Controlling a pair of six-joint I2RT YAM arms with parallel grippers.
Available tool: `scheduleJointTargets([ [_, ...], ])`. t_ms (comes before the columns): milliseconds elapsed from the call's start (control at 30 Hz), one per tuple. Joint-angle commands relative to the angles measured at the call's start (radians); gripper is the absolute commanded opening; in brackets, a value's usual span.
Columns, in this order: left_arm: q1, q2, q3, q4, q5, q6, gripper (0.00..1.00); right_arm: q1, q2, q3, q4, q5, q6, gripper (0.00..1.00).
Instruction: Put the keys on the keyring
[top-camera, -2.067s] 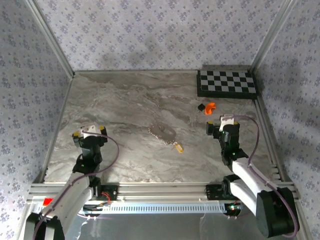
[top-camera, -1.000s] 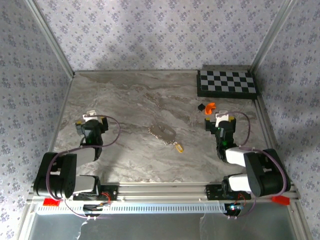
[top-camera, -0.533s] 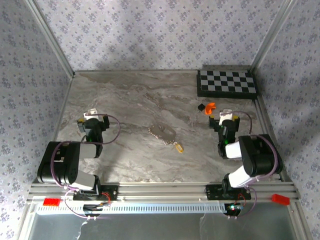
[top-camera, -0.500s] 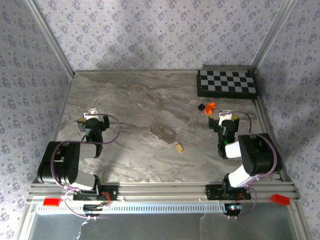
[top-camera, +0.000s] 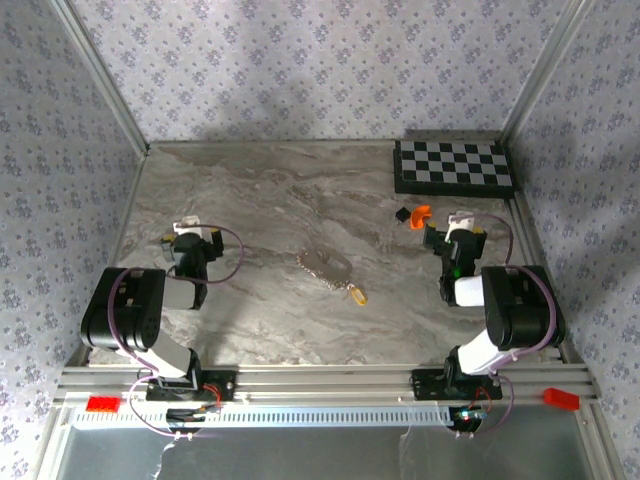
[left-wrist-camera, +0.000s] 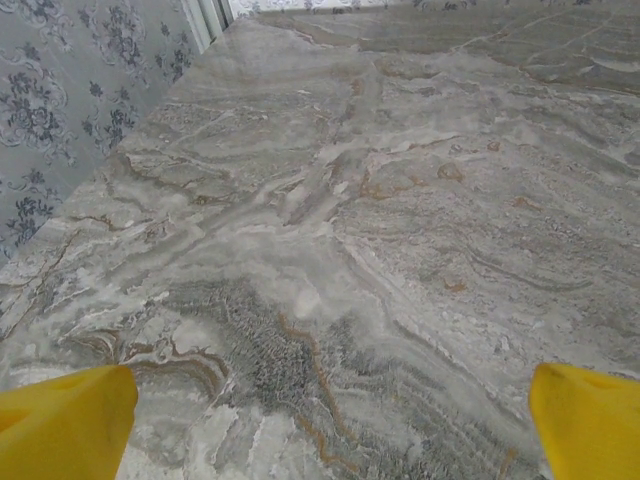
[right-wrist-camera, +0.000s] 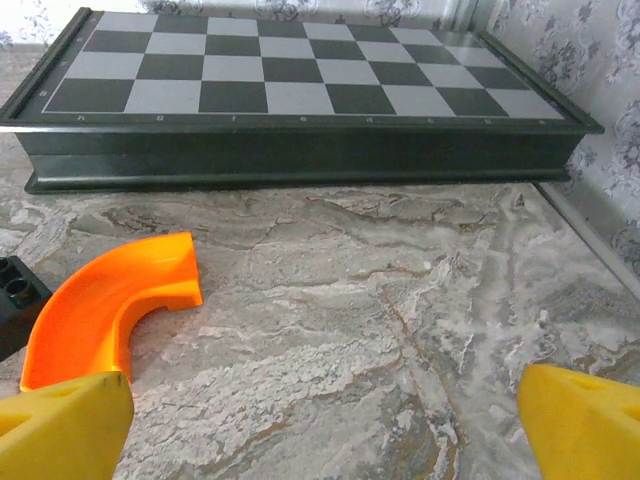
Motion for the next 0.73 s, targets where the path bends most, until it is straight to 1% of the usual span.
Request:
scheduleJointTargets([
  [0,0.04,-0.007,0.046,-0.022,0.06,-0.027,1.0,-0.005,-0.007,0.014,-0.026,-0.008,0.026,1.0],
  [33,0.05,-0.013,0.047,-0.041,0.076,-0.036,1.0,-0.005,-0.007,0.013,-0.023,-0.005,0.025,1.0],
  [67,0.052,-0.008,0.043,-0.022,0.073,-0.033,1.0,-0.005,-0.007,0.012,-0.02,-0.004,0.023,1.0],
  [700,0.052,-0.012,0.043,-0.028,0.076,-0.033,1.0,0.0,-0.007,0.011,-0.014,0.005,0.016,1.0],
])
